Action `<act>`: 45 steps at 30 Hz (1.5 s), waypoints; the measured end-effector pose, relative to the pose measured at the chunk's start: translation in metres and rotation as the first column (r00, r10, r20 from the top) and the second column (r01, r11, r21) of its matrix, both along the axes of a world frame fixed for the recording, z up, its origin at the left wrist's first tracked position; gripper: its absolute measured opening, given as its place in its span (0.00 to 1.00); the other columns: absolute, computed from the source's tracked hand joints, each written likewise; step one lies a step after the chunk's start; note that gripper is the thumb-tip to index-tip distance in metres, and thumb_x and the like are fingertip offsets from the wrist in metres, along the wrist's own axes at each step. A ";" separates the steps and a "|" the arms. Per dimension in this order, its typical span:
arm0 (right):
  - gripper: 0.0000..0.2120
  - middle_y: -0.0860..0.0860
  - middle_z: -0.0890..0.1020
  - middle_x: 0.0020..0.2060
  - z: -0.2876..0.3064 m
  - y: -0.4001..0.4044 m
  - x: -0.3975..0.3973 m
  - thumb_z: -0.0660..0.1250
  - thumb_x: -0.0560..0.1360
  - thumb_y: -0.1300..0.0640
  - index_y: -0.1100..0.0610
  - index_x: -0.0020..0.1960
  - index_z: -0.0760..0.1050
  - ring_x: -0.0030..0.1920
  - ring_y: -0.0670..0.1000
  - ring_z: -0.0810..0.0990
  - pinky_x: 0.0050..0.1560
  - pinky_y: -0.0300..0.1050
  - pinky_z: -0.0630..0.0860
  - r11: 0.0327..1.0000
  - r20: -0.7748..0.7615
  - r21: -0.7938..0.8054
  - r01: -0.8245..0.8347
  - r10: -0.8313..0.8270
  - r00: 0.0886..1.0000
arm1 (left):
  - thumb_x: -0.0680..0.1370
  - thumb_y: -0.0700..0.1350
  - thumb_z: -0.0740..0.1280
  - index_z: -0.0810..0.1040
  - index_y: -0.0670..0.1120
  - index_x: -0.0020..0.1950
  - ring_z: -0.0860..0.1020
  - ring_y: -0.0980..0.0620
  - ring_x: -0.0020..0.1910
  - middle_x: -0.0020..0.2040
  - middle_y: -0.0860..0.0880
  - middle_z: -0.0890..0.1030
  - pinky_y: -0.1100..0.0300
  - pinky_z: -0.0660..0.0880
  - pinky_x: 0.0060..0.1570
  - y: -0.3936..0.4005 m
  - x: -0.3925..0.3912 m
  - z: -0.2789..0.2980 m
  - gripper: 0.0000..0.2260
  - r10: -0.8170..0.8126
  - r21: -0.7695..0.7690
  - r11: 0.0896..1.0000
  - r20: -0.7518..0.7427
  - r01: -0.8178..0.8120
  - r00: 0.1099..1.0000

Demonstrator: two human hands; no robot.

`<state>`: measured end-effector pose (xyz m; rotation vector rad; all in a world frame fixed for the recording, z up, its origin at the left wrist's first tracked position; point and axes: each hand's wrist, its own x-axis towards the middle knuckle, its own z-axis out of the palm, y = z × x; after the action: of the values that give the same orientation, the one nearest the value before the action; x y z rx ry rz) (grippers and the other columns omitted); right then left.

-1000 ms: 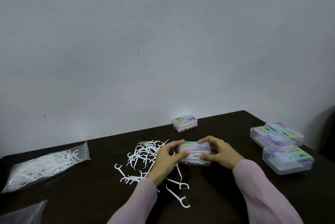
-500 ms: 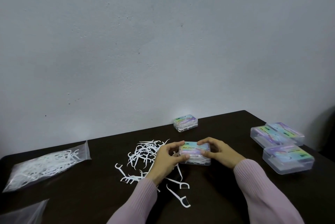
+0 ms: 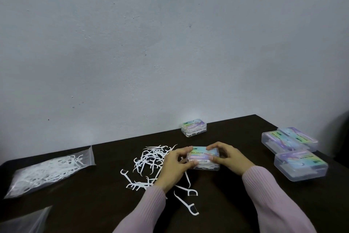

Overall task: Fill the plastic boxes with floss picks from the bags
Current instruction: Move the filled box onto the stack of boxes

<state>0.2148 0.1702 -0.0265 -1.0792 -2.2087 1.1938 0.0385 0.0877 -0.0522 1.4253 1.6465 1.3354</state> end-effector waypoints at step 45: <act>0.33 0.52 0.43 0.76 -0.009 0.043 -0.093 0.53 0.79 0.46 0.55 0.76 0.40 0.75 0.52 0.41 0.69 0.66 0.40 0.871 0.542 0.486 -0.078 -0.230 0.808 | 0.78 0.37 0.63 0.78 0.51 0.58 0.75 0.60 0.56 0.56 0.56 0.78 0.66 0.70 0.57 -0.014 -0.082 0.031 0.13 0.253 0.008 0.968 -0.057 -0.253 0.966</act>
<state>0.1218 0.2136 -0.0355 -1.4178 -2.6652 0.2015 -0.0432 0.0741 -0.0213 1.2979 1.9178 1.4437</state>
